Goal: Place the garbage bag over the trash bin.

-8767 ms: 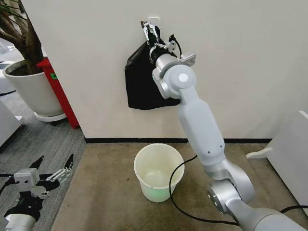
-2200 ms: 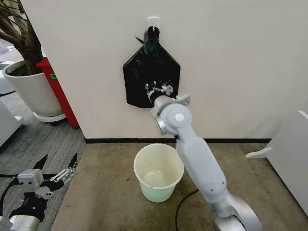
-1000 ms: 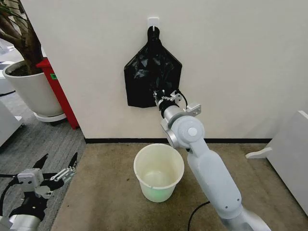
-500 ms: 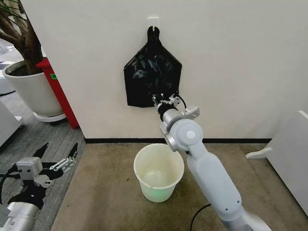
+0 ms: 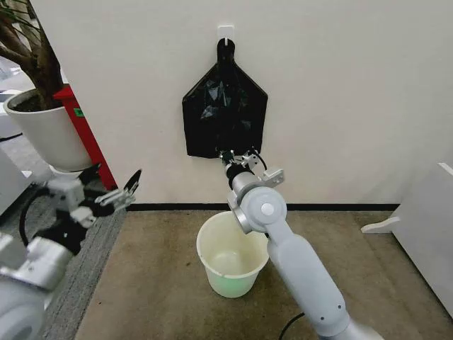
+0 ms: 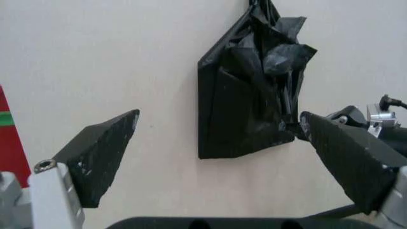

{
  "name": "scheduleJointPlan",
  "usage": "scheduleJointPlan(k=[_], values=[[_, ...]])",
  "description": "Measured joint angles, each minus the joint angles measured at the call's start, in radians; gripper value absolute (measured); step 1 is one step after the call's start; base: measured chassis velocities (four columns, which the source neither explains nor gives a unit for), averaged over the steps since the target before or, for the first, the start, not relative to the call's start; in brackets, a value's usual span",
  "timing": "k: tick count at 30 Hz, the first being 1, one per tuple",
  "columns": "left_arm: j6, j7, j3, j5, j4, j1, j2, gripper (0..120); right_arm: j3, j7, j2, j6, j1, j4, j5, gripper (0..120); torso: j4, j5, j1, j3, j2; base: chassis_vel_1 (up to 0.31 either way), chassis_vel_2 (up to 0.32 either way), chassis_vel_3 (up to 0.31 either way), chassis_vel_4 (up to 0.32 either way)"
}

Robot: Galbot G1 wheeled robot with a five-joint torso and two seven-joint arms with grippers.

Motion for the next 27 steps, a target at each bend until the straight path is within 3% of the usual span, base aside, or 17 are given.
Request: scheduleJointPlan(k=[9,27], values=[[0.004,-0.002,0.038,-0.014,0.019,-0.056,0.02,100,0.008,-0.002,-0.006,-0.001,0.004,0.003,-0.005,0,0.0003,0.0001,0.0,0.0,0.0,0.0,0.0,0.0,0.0],[0.027,-0.002,0.373,-0.08,0.219,-0.521,0.128,100,0.025,-0.004,-0.006,-0.005,0.012,0.0,-0.003,0,0.0,0.0,0.0,0.0,0.0,0.0,0.0,0.0,0.0]])
